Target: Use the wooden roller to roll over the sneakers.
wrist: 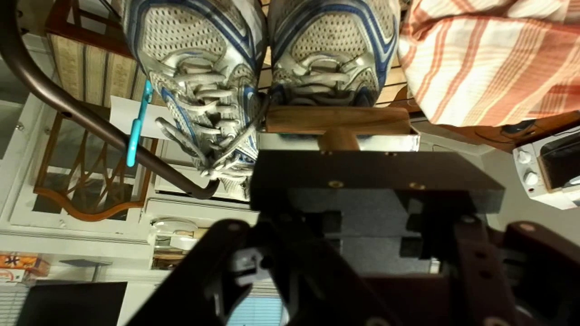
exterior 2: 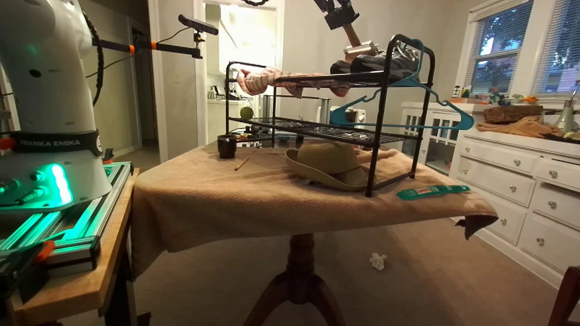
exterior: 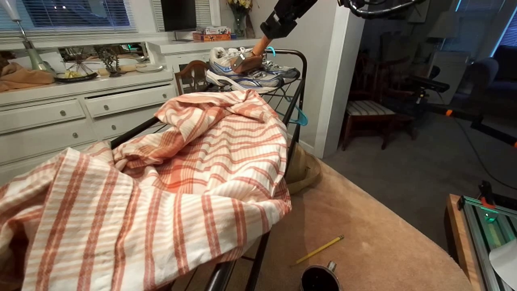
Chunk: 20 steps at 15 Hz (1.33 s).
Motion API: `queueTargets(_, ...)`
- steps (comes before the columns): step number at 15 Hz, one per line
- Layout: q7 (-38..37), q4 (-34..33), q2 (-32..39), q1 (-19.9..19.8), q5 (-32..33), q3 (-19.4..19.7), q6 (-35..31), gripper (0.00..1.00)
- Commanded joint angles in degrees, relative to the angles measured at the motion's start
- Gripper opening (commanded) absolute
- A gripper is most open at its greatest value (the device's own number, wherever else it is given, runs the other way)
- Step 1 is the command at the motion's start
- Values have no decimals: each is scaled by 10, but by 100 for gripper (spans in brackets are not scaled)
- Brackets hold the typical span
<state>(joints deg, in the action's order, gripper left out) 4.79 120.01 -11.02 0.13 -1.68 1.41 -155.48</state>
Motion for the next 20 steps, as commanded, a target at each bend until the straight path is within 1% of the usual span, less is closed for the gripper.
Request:
queueTargets(1, 26, 31, -57, 8, -2, 2, 34, 35)
queueTargets(3, 53, 44, -84, 20, -14, 5, 49, 35)
queueTargets(6, 79, 75, -130, 39, -18, 5, 37, 35)
queueTargets(7, 84, 85, -140, 46, -15, 4, 25, 35)
queueTargets(10, 99, 115, -161, 70, -14, 2, 21, 35)
queueTargets(13, 94, 160, -164, 90, -16, -3, -36, 35)
queueTargets(15, 85, 180, -153, 99, -13, -6, -77, 35)
queueTargets(20, 84, 197, -115, 118, -9, -5, -147, 35)
